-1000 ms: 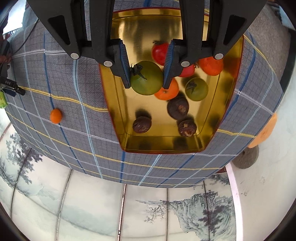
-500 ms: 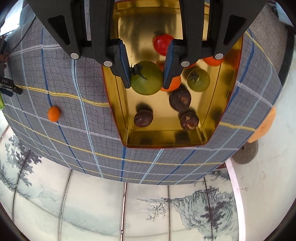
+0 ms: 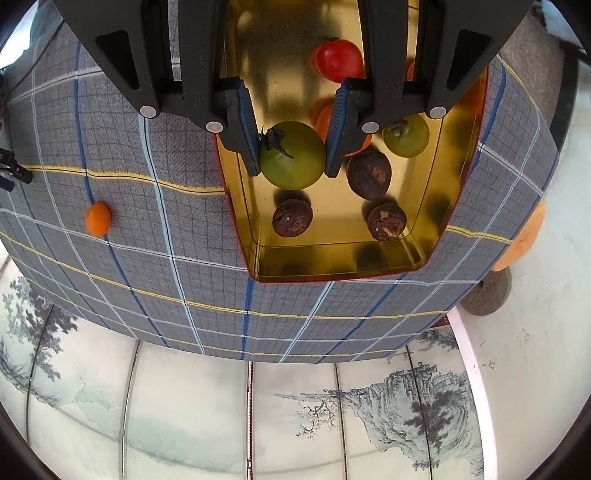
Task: Organize fruits
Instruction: 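Carry the green lime with the left gripper into the tin and release, then grasp the small orange with the right gripper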
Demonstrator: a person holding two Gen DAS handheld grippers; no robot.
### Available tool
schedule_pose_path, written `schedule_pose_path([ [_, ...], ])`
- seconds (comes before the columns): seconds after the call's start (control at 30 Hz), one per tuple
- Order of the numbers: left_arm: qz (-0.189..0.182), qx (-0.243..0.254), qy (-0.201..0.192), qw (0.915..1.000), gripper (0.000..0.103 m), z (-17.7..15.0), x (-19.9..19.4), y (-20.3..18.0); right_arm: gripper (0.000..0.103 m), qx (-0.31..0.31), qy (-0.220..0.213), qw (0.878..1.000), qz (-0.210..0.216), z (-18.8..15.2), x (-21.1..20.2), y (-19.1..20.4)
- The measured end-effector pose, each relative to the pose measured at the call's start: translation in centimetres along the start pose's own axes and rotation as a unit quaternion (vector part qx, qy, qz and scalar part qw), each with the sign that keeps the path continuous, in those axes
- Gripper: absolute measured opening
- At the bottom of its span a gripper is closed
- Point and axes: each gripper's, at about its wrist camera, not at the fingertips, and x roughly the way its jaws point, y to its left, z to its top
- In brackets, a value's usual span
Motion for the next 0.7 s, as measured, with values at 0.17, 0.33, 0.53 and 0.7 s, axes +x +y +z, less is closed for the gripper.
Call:
schedule_pose_path([
  [0.17,0.004,0.0,0.005,1.0,0.036,0.1,0.4,-0.1,0.103,0.0,0.0,1.0,0.0,0.0,0.0,0.0],
  [0.33,0.008,-0.002,0.009,0.9999,0.037,0.1,0.7,0.1,0.103,0.0,0.001,1.0,0.0,0.0,0.0,0.0],
  [0.53,0.02,-0.001,0.006,0.9998,0.043,0.2,0.7,0.2,0.103,0.001,0.001,1.0,0.0,0.0,0.0,0.0],
  [0.7,0.044,0.005,-0.025,0.9987,0.067,0.3,-0.3,0.1,0.103,0.002,0.001,1.0,-0.001,0.0,0.0,0.0],
])
